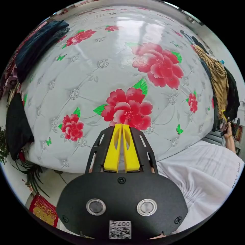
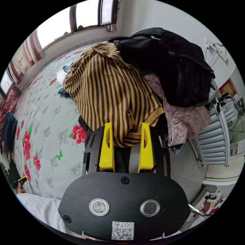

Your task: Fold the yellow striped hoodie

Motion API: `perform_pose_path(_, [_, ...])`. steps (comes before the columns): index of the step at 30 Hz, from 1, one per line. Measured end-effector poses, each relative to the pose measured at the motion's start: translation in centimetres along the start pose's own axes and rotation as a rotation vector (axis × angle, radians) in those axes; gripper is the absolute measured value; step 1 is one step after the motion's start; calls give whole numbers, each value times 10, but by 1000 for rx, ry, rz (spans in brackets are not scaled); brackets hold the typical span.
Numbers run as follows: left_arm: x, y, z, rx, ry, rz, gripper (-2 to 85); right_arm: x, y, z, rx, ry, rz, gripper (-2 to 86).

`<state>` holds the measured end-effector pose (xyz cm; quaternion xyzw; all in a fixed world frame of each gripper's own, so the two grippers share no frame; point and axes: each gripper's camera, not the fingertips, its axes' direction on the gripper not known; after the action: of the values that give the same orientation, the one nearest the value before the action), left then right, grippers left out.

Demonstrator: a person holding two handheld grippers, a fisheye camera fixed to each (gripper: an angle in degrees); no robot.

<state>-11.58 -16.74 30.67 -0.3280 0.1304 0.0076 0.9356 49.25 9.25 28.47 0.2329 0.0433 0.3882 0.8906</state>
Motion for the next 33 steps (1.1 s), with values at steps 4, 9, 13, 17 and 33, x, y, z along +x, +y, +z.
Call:
perform_pose_path(4, [-4, 58, -11, 268, 211, -82, -3, -42, -14, -6, -98, -100, -134, 41])
perform_pose_path(9, [35, 106, -14, 383, 150, 174, 87, -145, 20, -99, 72, -475, -543, 15])
perform_pose_path(13, [67, 125, -14, 491, 121, 344, 130, -219, 65, -212, 269, -701, -821, 10])
perform_pose_path(17, [70, 122, 2, 530, 163, 372, 139, -271, 111, -276, 181, -1091, -1158, 12])
perform_pose_path(33, [-104, 240, 86, 416, 72, -314, 119, -401, 207, -261, 154, -819, -1578, 58])
